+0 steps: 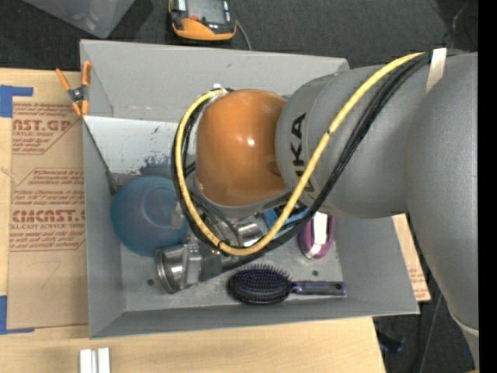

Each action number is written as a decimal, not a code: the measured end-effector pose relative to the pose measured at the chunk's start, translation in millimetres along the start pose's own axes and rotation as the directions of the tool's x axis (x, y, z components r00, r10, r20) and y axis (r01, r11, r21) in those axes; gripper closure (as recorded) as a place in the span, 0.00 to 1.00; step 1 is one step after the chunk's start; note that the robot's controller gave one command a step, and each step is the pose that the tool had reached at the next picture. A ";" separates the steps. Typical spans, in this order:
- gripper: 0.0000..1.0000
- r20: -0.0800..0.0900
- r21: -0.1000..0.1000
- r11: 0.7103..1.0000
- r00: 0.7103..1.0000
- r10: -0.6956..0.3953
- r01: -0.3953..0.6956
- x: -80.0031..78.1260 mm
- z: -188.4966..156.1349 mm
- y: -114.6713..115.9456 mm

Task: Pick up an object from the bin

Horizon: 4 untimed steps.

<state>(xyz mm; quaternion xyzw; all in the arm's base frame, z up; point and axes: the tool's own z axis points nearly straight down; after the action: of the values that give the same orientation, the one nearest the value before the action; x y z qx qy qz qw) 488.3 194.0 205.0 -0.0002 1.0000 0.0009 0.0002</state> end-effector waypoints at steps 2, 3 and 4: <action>0.00 0.005 0.002 0.997 0.997 -0.071 0.071 -94.4 50.5 -55.8; 0.00 -0.001 -0.004 0.999 0.999 -0.040 0.040 -28.3 57.6 -44.4; 0.00 0.009 0.001 0.975 0.975 -0.222 0.222 -39.9 108.6 -122.5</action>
Offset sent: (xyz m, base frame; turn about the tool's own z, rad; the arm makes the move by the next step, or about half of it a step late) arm 0.0911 -0.0520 -0.0480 -0.0757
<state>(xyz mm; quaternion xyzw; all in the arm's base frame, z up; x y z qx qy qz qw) 528.3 71.7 96.2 -0.1121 0.9937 0.0008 0.0046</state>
